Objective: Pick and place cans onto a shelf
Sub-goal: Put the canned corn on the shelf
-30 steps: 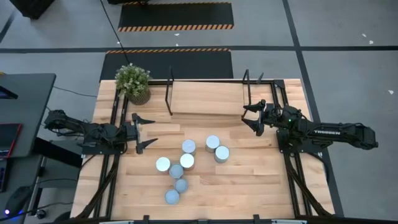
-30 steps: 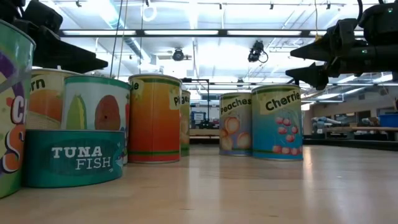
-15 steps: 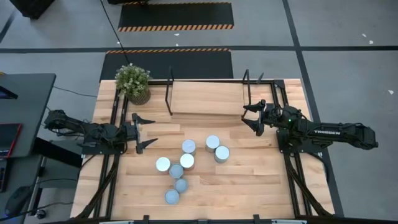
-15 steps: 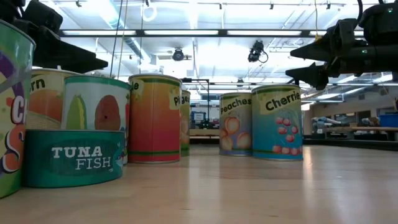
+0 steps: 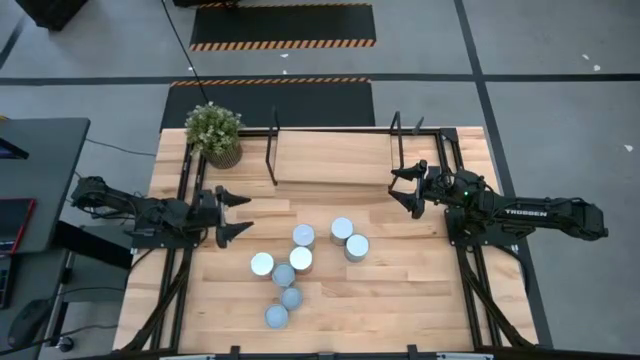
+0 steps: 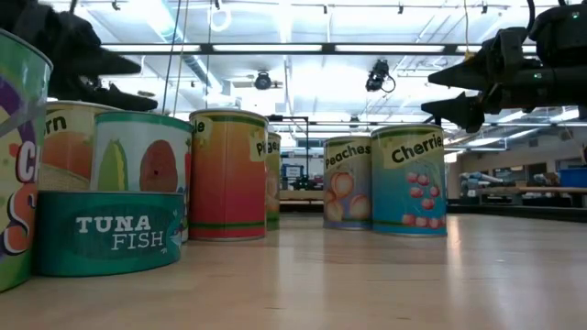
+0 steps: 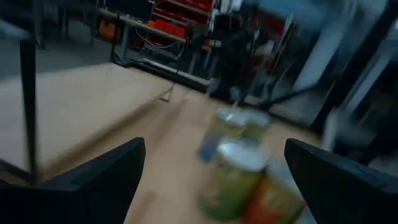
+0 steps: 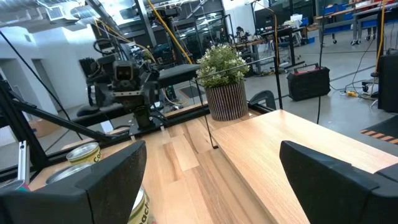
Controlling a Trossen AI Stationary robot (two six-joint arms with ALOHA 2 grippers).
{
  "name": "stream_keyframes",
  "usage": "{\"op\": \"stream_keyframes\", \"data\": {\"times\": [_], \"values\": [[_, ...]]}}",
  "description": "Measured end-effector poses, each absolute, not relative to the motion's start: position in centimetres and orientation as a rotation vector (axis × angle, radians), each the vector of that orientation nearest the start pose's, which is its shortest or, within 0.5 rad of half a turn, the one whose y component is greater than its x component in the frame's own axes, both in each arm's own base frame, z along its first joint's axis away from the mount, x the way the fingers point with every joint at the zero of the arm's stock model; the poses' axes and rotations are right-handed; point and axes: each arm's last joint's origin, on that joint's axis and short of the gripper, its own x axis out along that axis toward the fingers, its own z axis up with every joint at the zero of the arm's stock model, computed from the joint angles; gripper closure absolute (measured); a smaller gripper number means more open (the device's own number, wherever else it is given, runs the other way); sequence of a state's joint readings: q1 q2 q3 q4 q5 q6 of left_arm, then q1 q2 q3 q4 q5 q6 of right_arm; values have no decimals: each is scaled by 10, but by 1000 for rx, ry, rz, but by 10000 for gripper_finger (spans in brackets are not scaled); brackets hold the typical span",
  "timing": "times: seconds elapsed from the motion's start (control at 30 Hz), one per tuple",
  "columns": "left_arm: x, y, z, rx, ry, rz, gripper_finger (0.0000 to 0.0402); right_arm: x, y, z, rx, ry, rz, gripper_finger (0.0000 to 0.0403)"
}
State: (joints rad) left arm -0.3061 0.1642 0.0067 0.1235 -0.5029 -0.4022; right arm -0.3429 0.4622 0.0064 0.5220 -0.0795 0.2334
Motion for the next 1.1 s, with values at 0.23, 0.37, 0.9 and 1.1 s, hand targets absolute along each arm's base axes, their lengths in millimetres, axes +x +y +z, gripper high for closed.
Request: {"op": "stream_keyframes", "data": {"times": [0.23, 0.37, 0.9, 1.1], "values": [[103, -19, 166, -401, -20, 179, 10, 120, -40, 174, 218, -95, -254, 27], [103, -19, 166, -378, -24, 176, 10, 120, -40, 174, 218, -95, -254, 27], [103, -28, 181, -397, -106, -169, 10, 118, -40, 187, 433, -259, -208, 27], [103, -28, 181, -414, -111, -168, 10, 118, -39, 188, 496, -272, -162, 27]]}}
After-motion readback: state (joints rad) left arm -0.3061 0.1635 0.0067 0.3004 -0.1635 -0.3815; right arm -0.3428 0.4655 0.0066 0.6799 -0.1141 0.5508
